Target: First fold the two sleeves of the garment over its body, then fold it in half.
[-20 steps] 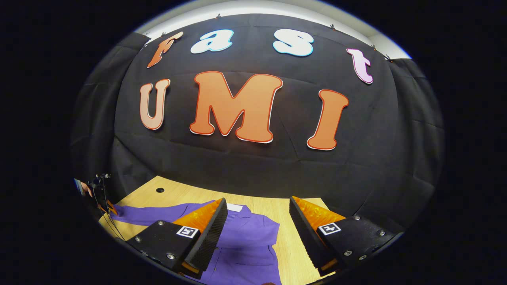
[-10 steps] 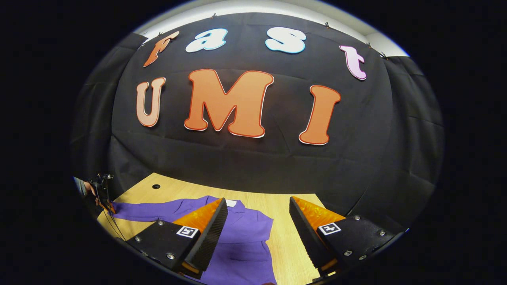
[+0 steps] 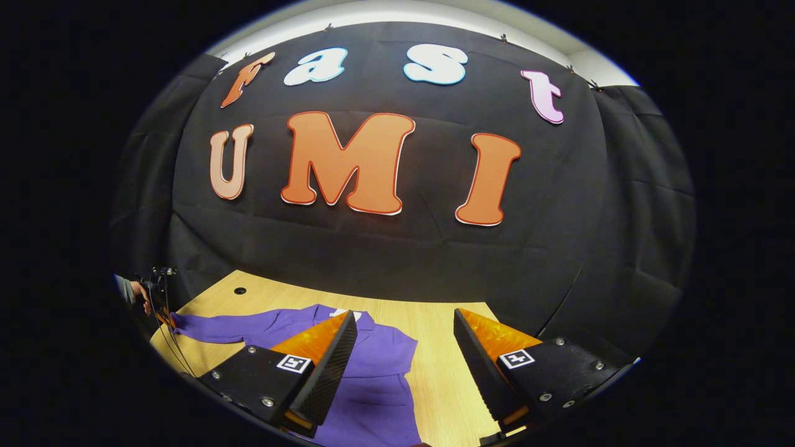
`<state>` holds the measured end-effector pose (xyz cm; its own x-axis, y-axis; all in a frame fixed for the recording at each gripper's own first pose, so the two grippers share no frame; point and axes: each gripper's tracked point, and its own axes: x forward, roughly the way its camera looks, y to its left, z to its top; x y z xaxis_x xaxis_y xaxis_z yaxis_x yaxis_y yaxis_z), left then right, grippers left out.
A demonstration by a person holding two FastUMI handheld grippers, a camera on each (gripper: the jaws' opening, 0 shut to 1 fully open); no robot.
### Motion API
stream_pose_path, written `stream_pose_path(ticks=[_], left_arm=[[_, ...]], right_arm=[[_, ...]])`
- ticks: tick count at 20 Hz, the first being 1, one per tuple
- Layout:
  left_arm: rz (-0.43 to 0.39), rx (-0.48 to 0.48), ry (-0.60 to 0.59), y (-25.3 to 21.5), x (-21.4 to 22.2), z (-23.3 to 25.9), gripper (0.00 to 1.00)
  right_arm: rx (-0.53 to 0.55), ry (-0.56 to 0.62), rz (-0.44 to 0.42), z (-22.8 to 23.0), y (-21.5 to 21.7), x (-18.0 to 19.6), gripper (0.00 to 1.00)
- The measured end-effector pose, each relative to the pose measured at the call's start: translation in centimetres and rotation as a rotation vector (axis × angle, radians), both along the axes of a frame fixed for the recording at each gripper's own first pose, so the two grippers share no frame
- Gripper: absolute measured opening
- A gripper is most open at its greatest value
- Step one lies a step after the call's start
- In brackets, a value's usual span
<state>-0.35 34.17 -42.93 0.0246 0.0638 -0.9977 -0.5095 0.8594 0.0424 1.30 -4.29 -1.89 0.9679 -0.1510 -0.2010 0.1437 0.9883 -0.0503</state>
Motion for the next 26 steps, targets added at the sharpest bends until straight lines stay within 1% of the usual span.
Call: stream_pose_path(ticks=[3, 6, 12, 14, 18, 22, 26], left_arm=[[-0.047, -0.014, -0.066, -2.6, 2.1, 2.9, 0.10], [-0.113, -0.026, -0.139, -6.1, 4.7, 5.9, 0.10], [-0.259, -0.034, -0.203, -14.2, 9.2, 10.4, 0.10], [-0.301, -0.053, -0.220, -17.3, 10.3, 11.9, 0.10], [-0.415, -0.076, -0.257, -25.0, 13.0, 13.7, 0.10], [-0.552, -0.115, -0.299, -33.5, 15.5, 15.2, 0.10], [-0.673, -0.121, -0.329, -41.5, 17.4, 16.3, 0.10]], right_arm=[[0.017, -0.001, 0.004, -0.2, -0.5, 0.0, 0.94], [0.020, 0.002, 0.023, -0.3, -0.7, 0.0, 0.94], [0.038, -0.016, 0.066, -0.1, -0.9, 0.4, 0.94], [0.045, -0.023, 0.077, -0.1, -1.2, 0.5, 0.94], [0.074, -0.023, 0.087, -0.8, -2.4, 0.4, 0.94], [0.081, -0.019, 0.074, -1.5, -4.8, 0.2, 0.94], [0.106, -0.011, 0.054, -2.3, -7.1, 0.0, 0.94]])
